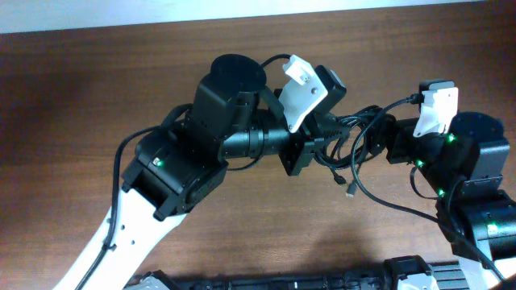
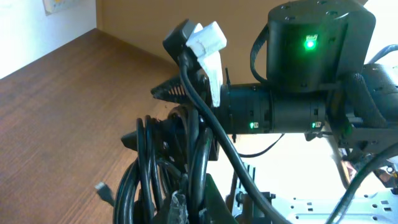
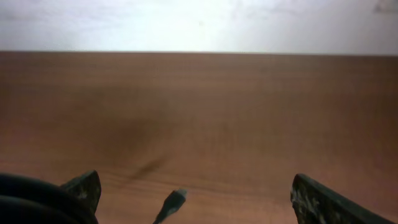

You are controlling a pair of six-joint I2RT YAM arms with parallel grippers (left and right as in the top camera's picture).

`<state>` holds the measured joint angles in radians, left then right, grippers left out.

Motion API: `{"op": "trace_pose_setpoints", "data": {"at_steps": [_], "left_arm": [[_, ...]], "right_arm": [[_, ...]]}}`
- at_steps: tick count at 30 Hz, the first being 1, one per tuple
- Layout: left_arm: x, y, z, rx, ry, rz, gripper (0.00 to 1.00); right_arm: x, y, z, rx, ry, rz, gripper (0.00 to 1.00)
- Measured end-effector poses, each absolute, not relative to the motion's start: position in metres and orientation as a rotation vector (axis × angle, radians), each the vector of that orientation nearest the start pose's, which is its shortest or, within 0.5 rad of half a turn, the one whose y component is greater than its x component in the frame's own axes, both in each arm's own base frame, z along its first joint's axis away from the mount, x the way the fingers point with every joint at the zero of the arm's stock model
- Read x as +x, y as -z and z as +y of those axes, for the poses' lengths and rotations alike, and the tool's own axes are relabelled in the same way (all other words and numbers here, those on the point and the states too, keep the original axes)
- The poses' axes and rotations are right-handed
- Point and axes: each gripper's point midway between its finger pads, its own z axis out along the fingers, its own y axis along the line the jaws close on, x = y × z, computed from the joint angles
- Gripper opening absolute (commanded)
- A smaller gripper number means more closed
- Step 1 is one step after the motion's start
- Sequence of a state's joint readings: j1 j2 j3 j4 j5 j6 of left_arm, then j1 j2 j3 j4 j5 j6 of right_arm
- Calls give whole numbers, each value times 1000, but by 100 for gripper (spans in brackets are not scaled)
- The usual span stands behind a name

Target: Untangle cables

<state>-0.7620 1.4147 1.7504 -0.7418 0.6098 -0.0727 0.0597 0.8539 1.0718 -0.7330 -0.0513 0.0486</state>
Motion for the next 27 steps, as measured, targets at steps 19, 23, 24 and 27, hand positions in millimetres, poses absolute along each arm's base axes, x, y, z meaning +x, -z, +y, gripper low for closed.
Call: {"op": "trace_pose_setpoints", "data": {"at_steps": [19,23,24,27], "left_arm": [[247,-429,-312,937,967,1816,0],[259,-430,-297,888,935,1834,0],[263,-429,-293,873,925,1843,0],[271,-427,-284,842,904,1861,0]], "right_arm": [[263,-268,-7,89,80,2260,96],[261,-266,-7,95,78,2268,96],[260,-265,-7,96,78,2275,96],[259,-263,-8,98,82,2286,96]]}}
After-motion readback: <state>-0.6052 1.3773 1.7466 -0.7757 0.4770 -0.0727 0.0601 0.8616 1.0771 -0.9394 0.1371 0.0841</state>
